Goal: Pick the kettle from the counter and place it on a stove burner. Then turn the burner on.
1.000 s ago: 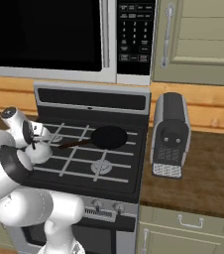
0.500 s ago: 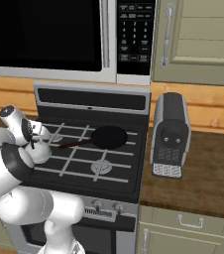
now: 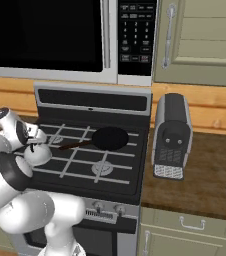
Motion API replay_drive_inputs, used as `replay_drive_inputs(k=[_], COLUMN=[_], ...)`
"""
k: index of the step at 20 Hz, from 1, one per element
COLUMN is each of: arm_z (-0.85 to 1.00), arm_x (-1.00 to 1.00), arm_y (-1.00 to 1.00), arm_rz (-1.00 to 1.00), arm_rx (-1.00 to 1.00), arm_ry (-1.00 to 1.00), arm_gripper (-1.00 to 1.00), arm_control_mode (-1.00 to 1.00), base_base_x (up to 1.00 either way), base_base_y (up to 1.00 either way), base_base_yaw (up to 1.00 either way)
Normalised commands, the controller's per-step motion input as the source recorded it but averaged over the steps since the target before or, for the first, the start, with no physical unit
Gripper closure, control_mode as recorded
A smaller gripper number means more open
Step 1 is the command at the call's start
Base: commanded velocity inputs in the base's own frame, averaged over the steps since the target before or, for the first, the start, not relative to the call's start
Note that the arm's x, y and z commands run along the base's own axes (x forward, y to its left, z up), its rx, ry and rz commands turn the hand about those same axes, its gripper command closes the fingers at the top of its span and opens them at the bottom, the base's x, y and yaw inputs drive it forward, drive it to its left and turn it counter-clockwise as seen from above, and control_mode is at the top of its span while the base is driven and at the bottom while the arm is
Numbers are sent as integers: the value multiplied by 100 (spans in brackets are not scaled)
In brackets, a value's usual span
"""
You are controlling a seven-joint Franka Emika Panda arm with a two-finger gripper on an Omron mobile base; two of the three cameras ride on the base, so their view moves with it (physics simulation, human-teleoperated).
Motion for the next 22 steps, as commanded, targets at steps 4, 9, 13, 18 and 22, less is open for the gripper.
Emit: replay_drive_inputs(k=[4,9,13,18,22], arm_z=[54,99,28,-88,-100], arm_x=[-69,-78,-100,-100,-100], arm_y=[36,48,11,15,21], arm_rz=[0,0,0,10,8], arm_rx=[-1,-4,-8,-15,-5], arm_ry=[-11,-25,-16,-16,-25], arm_gripper=[-100,-100,-100,-100,-100], arm_control_mode=[-100,-100,-100,-100,-100], base_base_x=[0,0,0,0,0], base_base_y=[0,0,0,0,0], base_base_yaw=[0,0,0,0,0])
